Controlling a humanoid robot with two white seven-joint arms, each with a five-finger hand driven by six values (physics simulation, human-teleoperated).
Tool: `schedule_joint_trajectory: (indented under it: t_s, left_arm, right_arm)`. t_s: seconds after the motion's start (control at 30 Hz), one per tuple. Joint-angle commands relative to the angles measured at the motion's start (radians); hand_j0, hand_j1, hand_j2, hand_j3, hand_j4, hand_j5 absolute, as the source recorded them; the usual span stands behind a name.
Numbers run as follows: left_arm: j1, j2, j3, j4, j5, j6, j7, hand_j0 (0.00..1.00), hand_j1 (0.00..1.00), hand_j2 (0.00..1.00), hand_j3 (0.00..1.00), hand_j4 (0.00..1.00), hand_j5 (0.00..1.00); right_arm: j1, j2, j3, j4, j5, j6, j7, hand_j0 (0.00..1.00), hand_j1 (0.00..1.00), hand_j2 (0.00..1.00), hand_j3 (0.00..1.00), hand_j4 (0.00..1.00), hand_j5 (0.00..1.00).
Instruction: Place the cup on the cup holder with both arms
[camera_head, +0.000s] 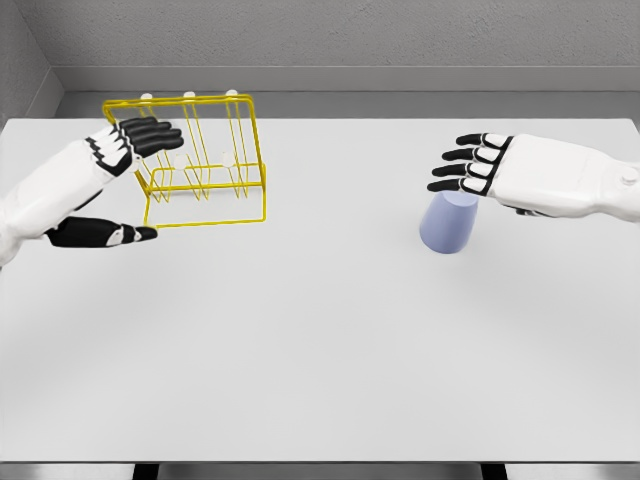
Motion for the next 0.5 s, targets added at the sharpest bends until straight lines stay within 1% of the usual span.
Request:
schedule_joint_trajectory:
  t_s: [0.0, 0.07, 0.13, 0.2, 0.23, 0.3, 0.33, 0.4, 0.43, 0.47]
  left_arm:
    - [-0.002, -0.003, -0.003, -0.001, 0.000, 0.000, 0.001, 1.00, 1.00, 1.00, 1.00, 1.00, 1.00]
    - [-0.002, -0.015, -0.003, -0.001, 0.001, 0.000, 0.000, 1.00, 1.00, 1.00, 1.00, 1.00, 1.00]
    - [-0.011, -0.026, 0.001, -0.001, 0.000, 0.000, 0.001, 1.00, 1.00, 1.00, 1.00, 1.00, 1.00]
    - [-0.012, -0.026, 0.003, -0.001, 0.001, 0.000, 0.001, 1.00, 1.00, 1.00, 1.00, 1.00, 1.00]
    - [-0.012, -0.029, 0.005, -0.001, 0.001, 0.000, 0.001, 1.00, 1.00, 1.00, 1.00, 1.00, 1.00]
    - [-0.020, -0.040, 0.011, -0.001, 0.003, 0.000, 0.001, 1.00, 1.00, 1.00, 1.00, 1.00, 1.00]
    - [-0.018, -0.040, 0.011, -0.001, 0.001, 0.000, 0.001, 1.00, 1.00, 1.00, 1.00, 1.00, 1.00]
    - [-0.011, -0.051, 0.009, -0.001, 0.000, 0.000, 0.001, 1.00, 1.00, 1.00, 1.00, 1.00, 1.00]
    - [-0.009, -0.066, 0.009, -0.001, 0.000, 0.000, 0.001, 1.00, 1.00, 1.00, 1.00, 1.00, 1.00]
    - [-0.008, -0.072, 0.011, -0.001, 0.000, 0.000, 0.001, 1.00, 1.00, 1.00, 1.00, 1.00, 1.00]
  right_arm:
    - [0.002, -0.001, -0.001, 0.000, -0.006, 0.001, 0.000, 1.00, 1.00, 1.00, 1.00, 1.00, 1.00]
    - [-0.005, 0.000, -0.004, 0.001, -0.012, 0.001, -0.009, 1.00, 1.00, 1.00, 1.00, 1.00, 1.00]
    - [-0.003, -0.028, -0.001, 0.004, -0.043, 0.001, -0.026, 1.00, 1.00, 1.00, 1.00, 1.00, 1.00]
    - [-0.011, -0.020, -0.006, 0.045, -0.063, 0.001, 0.001, 1.00, 1.00, 1.00, 1.00, 1.00, 1.00]
    - [-0.044, -0.005, -0.004, 0.069, -0.069, 0.001, 0.131, 1.00, 1.00, 1.00, 1.00, 1.00, 1.00]
    - [-0.090, 0.069, -0.004, 0.092, -0.094, 0.001, 0.378, 1.00, 1.00, 1.00, 1.00, 1.00, 1.00]
    - [-0.113, 0.115, -0.003, 0.101, -0.094, 0.001, 0.384, 1.00, 1.00, 1.00, 1.00, 1.00, 1.00]
    - [-0.153, 0.222, 0.000, 0.180, -0.098, 0.001, 0.384, 1.00, 1.00, 1.00, 1.00, 1.00, 1.00]
    - [-0.175, 0.252, 0.003, 0.220, -0.097, 0.001, 0.384, 1.00, 1.00, 1.00, 1.00, 1.00, 1.00]
    - [-0.187, 0.258, 0.006, 0.233, -0.095, 0.001, 0.384, 1.00, 1.00, 1.00, 1.00, 1.00, 1.00]
